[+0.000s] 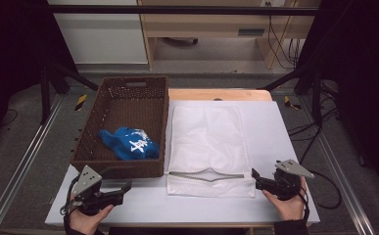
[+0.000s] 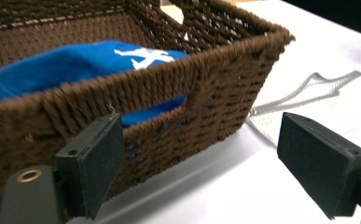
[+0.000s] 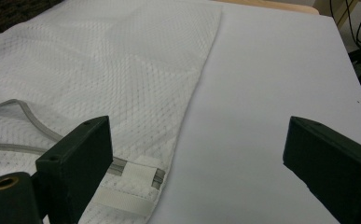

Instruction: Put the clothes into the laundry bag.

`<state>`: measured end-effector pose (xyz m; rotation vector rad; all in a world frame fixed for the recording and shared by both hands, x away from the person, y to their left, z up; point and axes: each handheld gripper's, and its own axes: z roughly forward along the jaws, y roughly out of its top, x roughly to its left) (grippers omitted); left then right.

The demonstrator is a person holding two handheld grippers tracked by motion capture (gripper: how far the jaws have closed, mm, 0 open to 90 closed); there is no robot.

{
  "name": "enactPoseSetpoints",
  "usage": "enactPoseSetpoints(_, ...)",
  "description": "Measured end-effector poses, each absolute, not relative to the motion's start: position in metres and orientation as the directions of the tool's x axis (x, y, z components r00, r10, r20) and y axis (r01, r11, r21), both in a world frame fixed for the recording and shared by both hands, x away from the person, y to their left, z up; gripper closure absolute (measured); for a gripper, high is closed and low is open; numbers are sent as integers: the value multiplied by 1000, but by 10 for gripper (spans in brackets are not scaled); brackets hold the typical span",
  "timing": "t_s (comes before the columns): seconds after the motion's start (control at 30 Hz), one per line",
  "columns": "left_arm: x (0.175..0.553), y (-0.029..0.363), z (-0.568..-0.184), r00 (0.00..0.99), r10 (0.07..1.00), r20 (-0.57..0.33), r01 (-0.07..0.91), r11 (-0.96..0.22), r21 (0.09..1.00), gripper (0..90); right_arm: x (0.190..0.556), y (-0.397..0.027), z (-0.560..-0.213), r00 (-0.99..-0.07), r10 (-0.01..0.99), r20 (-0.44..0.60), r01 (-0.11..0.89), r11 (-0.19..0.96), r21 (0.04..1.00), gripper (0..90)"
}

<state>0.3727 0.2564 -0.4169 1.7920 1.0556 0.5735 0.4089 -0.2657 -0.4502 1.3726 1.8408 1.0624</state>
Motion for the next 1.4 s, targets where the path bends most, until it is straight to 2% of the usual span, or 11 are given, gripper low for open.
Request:
enactPoseSetpoints(0.57, 381, 258, -387, 513, 858, -37, 370, -182, 911, 141, 409, -266, -449, -279, 960, -14, 468, 149, 871, 82)
enactPoseSetpoints(1.03, 409, 253, -359, 500, 866, 3, 346, -203, 916, 135, 409, -264, -450, -283, 959, -22, 470, 158, 868, 78)
enactPoseSetpoints(1.4, 437, 259, -347, 455, 890, 14, 366, -202, 908, 136, 409, -263, -449, -287, 958, -24, 470, 162, 868, 74)
